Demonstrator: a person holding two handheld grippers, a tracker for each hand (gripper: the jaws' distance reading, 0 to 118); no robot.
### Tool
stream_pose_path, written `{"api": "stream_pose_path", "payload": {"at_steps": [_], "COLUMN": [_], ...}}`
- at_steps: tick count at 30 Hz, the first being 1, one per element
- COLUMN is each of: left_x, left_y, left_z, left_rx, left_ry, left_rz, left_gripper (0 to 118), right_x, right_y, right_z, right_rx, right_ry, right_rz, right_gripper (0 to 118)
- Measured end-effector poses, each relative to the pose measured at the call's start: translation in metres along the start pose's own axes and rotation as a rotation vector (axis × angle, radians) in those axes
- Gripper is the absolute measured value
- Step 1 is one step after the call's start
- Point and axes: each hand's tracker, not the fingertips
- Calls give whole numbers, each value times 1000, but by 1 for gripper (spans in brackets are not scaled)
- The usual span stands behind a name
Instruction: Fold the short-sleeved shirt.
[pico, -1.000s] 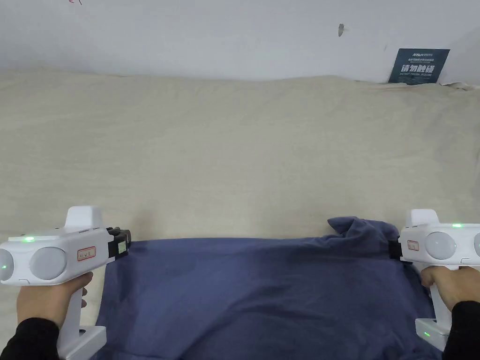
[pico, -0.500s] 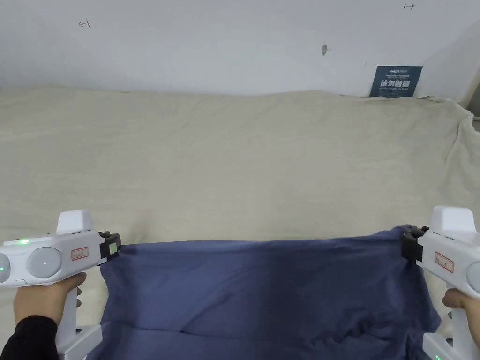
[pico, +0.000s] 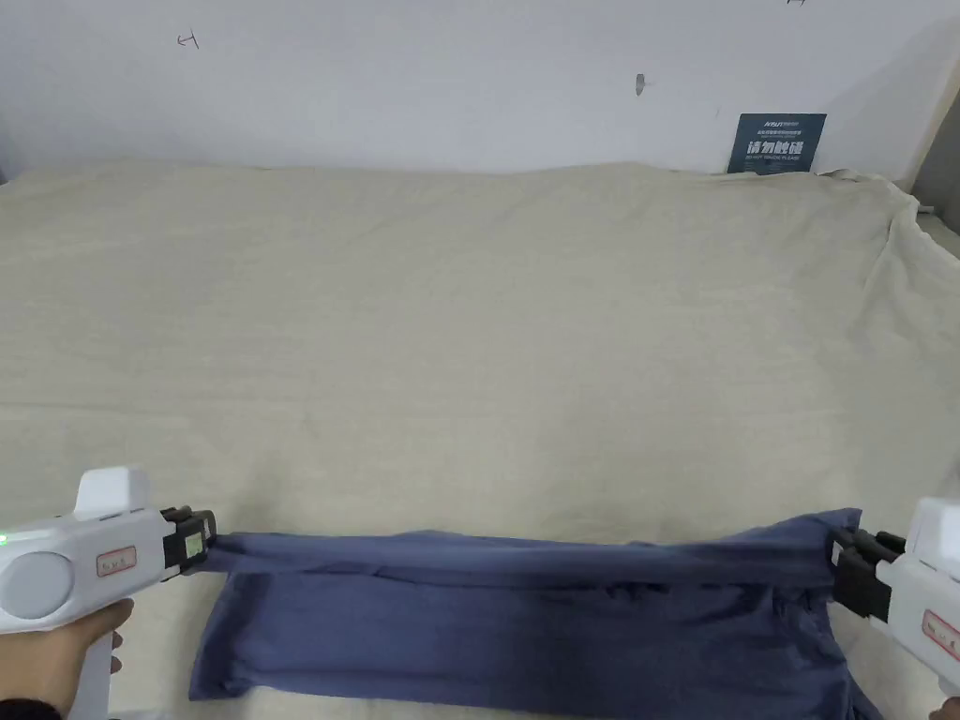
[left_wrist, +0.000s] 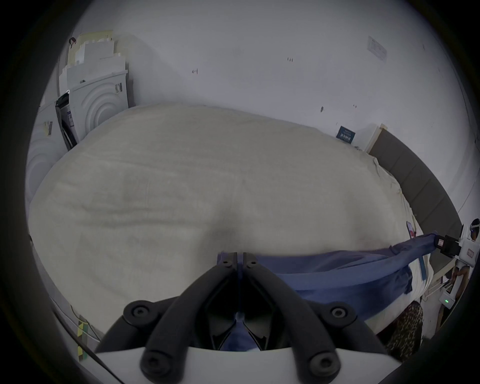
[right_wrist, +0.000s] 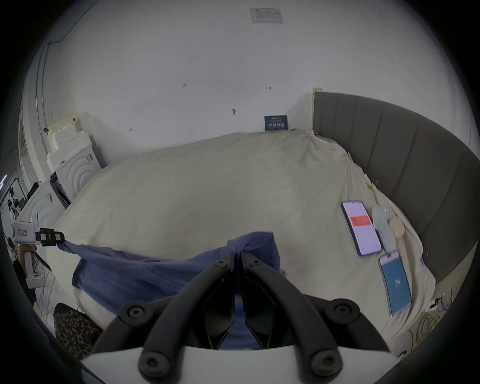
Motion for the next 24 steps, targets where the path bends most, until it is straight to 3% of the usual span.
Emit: {"api": "stream_pose_path", "payload": {"at_steps": [11, 16, 24], "left_x": [-12, -15, -11], "left_y": [-70, -84, -96], "left_z": [-26, -38, -49], "left_rx": [-108, -122, -137], "left_ry": [41, 62, 100], "left_rz": [-37, -55, -54], "left_gripper": [0, 0, 2], "right_x": [9, 17, 12], "right_y": [-73, -97, -103], "right_z": [-17, -44, -47], "right_rx": [-169, -242, -250], "right_ry": [-51, -98, -122], "right_rz": [-32, -85, -85], "right_gripper": [3, 3, 5]}}
